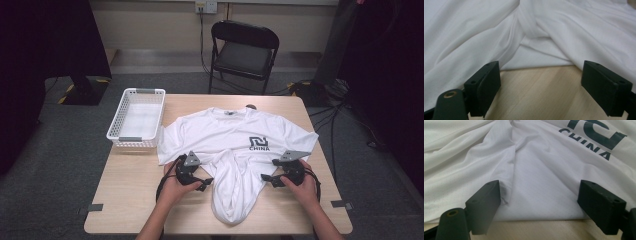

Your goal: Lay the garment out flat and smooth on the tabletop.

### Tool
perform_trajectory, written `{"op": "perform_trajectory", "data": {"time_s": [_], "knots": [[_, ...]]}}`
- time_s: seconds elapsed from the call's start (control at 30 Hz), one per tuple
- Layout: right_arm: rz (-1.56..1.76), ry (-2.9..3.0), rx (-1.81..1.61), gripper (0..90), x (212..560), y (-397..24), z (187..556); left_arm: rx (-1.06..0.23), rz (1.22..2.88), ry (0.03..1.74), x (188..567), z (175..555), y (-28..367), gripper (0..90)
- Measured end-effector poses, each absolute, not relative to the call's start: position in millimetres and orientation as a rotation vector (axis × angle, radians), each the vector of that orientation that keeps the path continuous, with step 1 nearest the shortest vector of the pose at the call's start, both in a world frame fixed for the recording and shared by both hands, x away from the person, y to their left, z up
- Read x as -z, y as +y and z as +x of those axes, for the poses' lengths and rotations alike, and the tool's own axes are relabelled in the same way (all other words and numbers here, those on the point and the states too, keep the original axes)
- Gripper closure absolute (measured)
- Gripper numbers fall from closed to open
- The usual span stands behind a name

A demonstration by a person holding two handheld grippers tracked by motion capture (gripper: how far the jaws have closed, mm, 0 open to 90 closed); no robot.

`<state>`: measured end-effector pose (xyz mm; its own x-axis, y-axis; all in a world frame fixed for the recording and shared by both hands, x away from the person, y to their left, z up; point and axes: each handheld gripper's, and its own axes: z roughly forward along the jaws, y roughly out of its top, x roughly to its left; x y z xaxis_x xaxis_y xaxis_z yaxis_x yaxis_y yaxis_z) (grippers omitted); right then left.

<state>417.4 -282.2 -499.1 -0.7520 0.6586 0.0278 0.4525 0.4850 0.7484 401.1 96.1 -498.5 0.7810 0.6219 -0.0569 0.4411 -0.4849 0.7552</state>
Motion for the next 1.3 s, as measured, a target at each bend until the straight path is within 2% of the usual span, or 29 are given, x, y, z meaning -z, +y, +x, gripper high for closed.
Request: {"op": "perform_trajectory", "data": {"time_s": [0.43, 0.7, 0.77, 0.87, 1.07, 1.3], "knots": [[0.978, 2.458, -1.143, 18.1, 498.9, -282.9, 416.5, -0.335, 2.212, 0.762, 500.1, 399.9, 98.5, 13.2], [1.011, 2.402, -1.225, 24.9, 489.7, -284.1, 407.2, -0.329, 2.218, 0.757, 500.3, 399.8, 97.9, 11.1], [0.983, 2.399, -1.248, 31.5, 486.1, -281.0, 403.9, -0.329, 2.218, 0.757, 500.3, 399.7, 97.9, 11.0], [0.946, 2.416, -1.256, 35.9, 482.5, -275.6, 400.9, -0.329, 2.218, 0.757, 500.3, 399.8, 97.9, 11.0], [0.925, 2.442, -1.277, 53.2, 478.6, -266.1, 401.9, -0.324, 2.221, 0.753, 500.3, 400.1, 97.8, 10.5], [0.953, 2.474, -1.217, 59.6, 483.4, -253.2, 408.8, -0.323, 2.221, 0.756, 500.3, 400.1, 97.3, 10.0]]}}
